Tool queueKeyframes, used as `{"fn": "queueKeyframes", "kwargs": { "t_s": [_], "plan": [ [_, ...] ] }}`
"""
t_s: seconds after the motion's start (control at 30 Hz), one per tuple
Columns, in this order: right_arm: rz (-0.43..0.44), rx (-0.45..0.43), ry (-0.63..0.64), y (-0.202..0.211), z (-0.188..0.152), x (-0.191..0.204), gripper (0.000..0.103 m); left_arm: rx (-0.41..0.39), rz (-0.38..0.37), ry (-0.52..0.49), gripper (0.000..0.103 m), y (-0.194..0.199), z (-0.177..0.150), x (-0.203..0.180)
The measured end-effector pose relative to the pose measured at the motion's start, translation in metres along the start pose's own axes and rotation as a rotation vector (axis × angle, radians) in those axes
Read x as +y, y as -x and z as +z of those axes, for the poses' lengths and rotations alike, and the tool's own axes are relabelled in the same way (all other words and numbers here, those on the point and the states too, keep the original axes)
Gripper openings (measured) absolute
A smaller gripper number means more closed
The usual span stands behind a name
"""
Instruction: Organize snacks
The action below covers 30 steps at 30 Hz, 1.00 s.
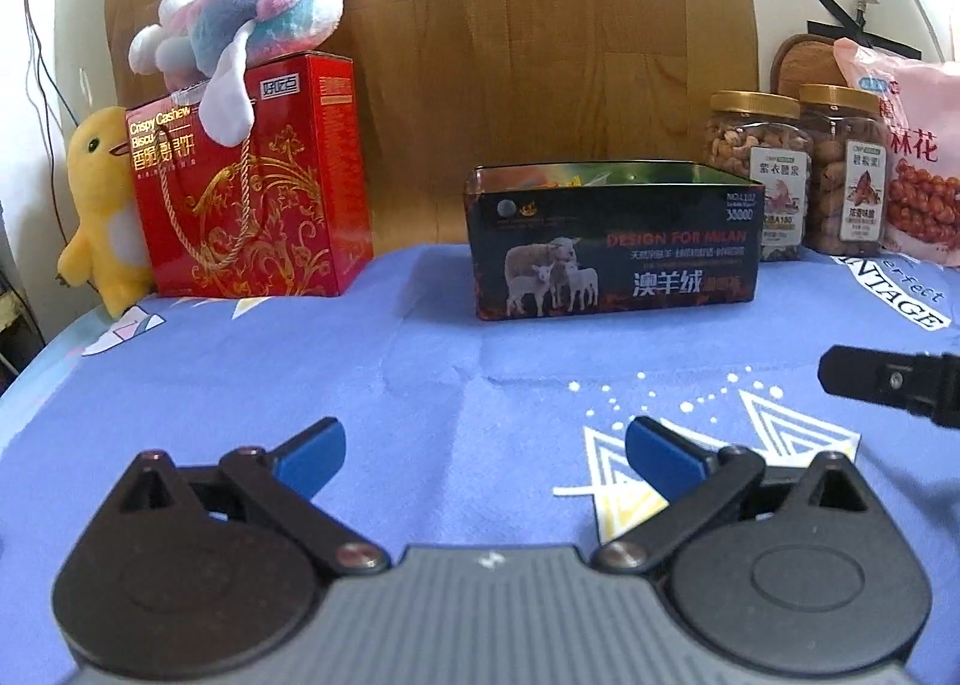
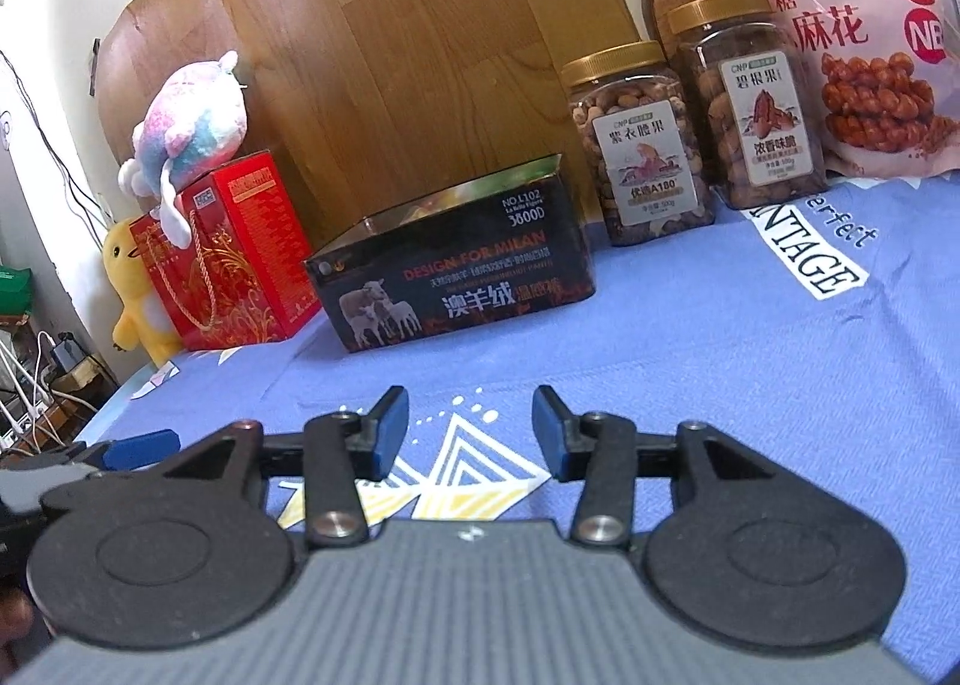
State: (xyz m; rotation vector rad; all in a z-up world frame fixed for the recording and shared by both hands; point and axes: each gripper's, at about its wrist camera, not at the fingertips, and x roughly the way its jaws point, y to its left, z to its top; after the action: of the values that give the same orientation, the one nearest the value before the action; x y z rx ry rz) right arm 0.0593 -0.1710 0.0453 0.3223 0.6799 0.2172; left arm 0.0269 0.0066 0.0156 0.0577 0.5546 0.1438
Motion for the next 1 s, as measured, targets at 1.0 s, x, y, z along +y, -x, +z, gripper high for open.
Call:
{"fn": "queueKeyframes", "kwargs": {
  "t_s": [1.0],
  "plan": [
    [-0.004,0.006,-0.014,-0.0014,0.0002,-0.0019,0.057,-0.031,-0.015,0.006,0.103,0.0056,-0.0022,0.003]
  ]
}}
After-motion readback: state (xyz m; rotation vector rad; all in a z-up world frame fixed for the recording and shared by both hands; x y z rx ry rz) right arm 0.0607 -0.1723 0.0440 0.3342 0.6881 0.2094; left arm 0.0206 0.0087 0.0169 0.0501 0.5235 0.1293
